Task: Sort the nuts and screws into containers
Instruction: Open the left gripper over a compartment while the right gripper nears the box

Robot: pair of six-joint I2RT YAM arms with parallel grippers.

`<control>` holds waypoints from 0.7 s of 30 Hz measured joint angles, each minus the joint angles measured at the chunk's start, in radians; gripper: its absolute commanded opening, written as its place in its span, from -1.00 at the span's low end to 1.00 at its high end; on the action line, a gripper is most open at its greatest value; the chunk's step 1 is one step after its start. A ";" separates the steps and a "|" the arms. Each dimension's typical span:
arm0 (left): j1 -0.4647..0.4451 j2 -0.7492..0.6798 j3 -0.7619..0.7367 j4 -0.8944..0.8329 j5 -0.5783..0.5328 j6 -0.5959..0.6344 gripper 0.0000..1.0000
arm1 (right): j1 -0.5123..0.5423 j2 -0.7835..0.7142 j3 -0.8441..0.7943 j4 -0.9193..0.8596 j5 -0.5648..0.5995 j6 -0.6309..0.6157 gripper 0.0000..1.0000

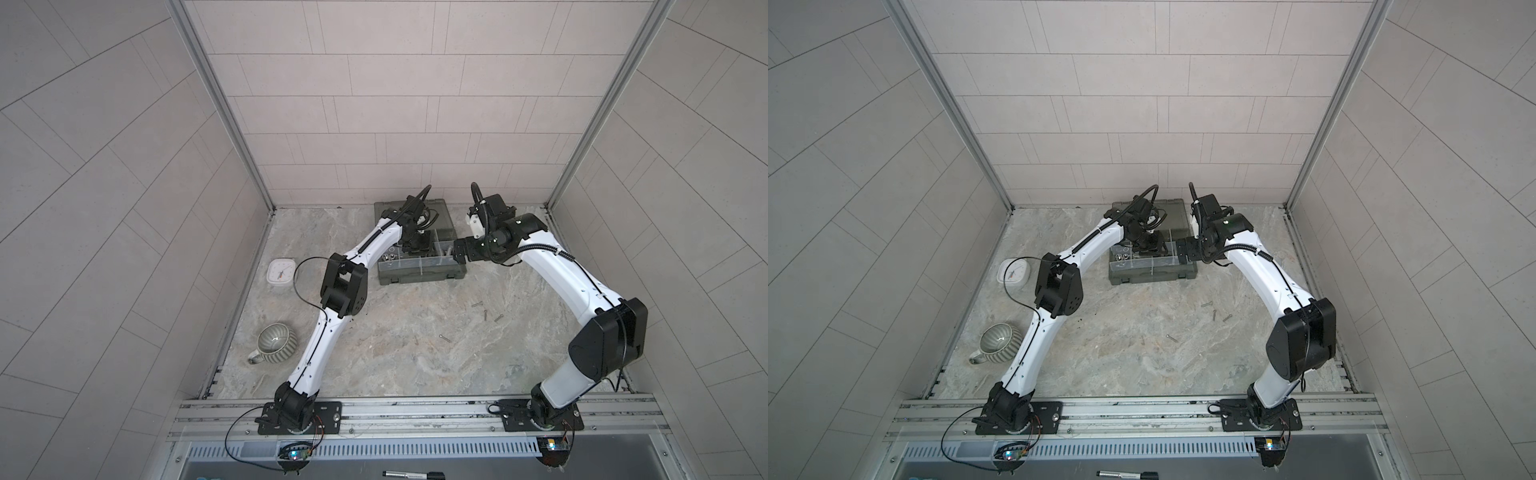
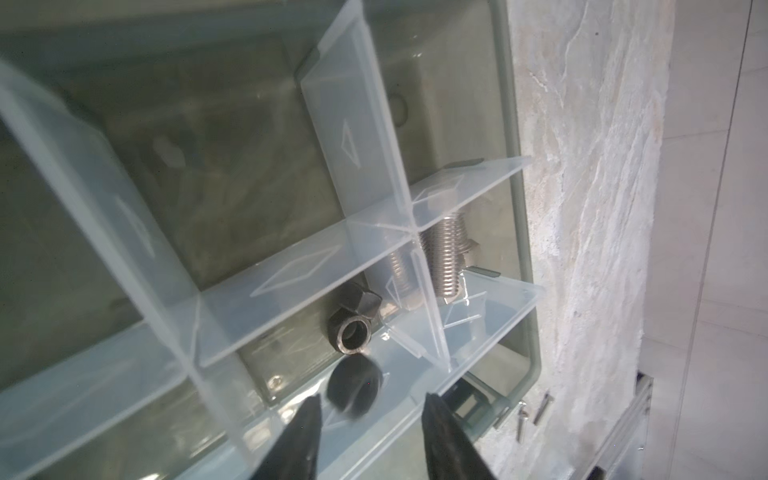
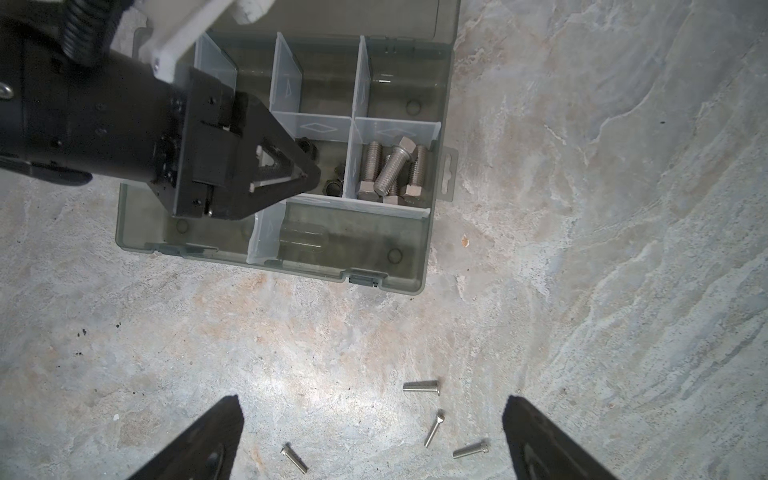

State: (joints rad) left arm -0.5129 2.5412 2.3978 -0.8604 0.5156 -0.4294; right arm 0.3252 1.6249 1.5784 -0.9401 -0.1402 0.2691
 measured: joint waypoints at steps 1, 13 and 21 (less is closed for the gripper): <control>0.000 0.000 0.003 0.008 0.003 -0.004 0.34 | 0.000 0.000 0.000 0.000 -0.001 -0.002 0.99; 0.018 -0.069 -0.076 0.052 0.002 -0.007 0.41 | -0.012 -0.012 -0.069 -0.007 0.017 -0.011 0.98; 0.090 -0.363 -0.417 0.027 -0.148 0.029 0.08 | -0.025 0.118 -0.005 -0.013 0.035 0.028 -0.07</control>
State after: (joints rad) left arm -0.4229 2.1784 1.9804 -0.8333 0.3679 -0.4000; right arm 0.3004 1.7428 1.5738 -0.9531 -0.1055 0.2970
